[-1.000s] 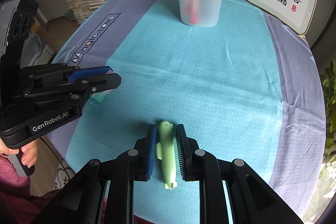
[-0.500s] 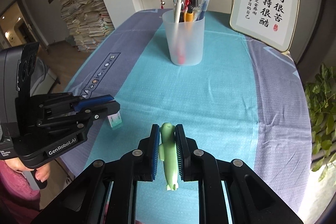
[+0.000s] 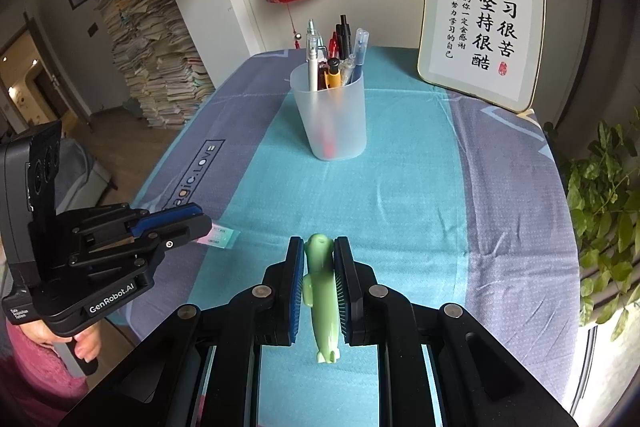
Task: Organize stationery
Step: 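Carry the green highlighter into the cup with the right tool while the left tool holds the eraser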
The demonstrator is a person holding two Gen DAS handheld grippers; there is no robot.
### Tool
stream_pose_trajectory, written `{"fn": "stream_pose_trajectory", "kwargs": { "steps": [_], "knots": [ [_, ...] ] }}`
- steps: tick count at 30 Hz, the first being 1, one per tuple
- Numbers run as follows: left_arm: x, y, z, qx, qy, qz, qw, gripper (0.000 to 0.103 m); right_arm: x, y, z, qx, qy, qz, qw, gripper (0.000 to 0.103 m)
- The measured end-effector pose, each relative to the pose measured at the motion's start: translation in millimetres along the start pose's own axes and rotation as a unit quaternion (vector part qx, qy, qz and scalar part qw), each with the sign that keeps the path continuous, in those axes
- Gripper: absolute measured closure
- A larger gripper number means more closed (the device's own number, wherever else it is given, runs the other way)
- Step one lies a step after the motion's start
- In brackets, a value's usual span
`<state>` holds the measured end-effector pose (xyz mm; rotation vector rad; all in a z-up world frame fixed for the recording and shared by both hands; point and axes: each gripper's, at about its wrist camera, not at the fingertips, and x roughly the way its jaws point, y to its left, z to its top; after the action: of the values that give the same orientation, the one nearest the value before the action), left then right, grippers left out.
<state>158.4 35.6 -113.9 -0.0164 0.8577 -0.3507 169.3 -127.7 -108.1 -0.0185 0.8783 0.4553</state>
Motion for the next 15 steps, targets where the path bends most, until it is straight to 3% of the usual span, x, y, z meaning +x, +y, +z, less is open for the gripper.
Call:
{"fn": "stream_pose_trajectory", "kwargs": {
  "steps": [15],
  "knots": [
    [0.1,3.9,7.3,-0.006,-0.004,0.000,1.0000,0.094,-2.9,-7.4,17.0,0.017,-0.015,0.006,1.000,0.087]
  ]
}}
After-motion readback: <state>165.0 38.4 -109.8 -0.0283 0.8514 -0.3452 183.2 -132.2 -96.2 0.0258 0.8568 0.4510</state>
